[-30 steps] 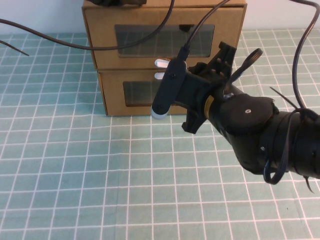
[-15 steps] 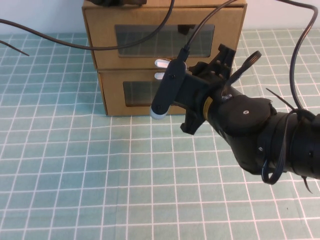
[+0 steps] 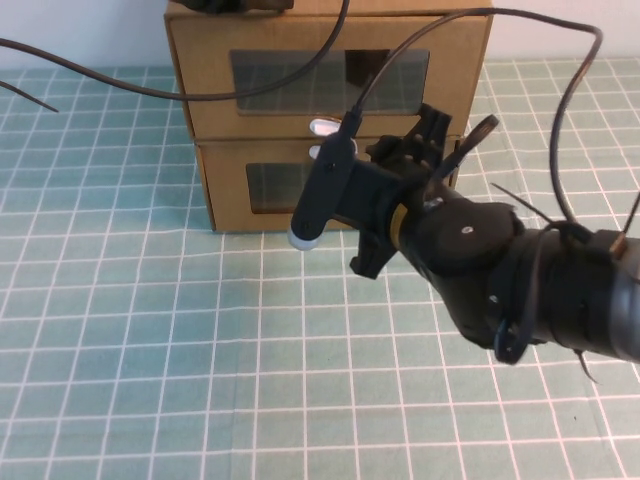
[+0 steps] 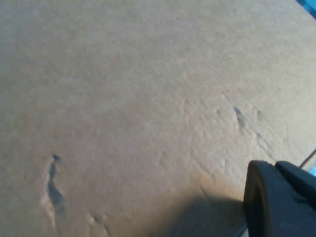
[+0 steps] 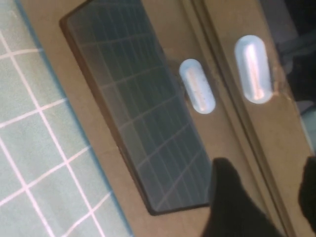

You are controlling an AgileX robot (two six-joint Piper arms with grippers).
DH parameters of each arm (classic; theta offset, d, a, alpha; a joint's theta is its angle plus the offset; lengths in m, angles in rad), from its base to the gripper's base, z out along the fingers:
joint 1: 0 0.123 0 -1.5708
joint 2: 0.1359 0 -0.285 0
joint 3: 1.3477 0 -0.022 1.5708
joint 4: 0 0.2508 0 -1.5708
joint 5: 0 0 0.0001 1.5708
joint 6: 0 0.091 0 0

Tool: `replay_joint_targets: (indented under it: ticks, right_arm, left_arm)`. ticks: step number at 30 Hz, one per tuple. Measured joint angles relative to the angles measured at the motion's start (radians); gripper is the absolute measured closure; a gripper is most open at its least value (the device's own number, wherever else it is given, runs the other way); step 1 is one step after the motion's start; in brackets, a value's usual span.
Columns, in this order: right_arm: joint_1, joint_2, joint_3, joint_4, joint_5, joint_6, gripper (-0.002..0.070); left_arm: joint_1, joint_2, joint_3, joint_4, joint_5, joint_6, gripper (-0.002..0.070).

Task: Open the shoe box
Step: 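Pull the top drawer of the cardboard box fully open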

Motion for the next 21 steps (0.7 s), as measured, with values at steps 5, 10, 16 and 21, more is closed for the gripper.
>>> replay_joint_targets:
  ticks: [5, 10, 16, 21]
  right_arm:
    - [0.000, 0.037, -0.052, 0.000, 0.007, 0.000, 0.0326]
    - [0.000, 0.068, -0.130, 0.000, 0.014, -0.036, 0.0310]
    - [0.000, 0.122, -0.198, 0.000, 0.008, -0.086, 0.0310]
    - [-0.003, 0.159, -0.220, 0.000, 0.004, -0.105, 0.0311]
  left_arm:
    - [0.000, 0.000, 0.000, 0.000, 0.000, -0.002, 0.0680]
    - [0.000, 0.000, 0.000, -0.002, 0.000, -0.002, 0.0680]
    - [0.000, 0.000, 0.000, -0.002, 0.000, -0.002, 0.0680]
    - [0.000, 0.000, 0.000, -0.004, 0.000, -0.002, 0.0680]
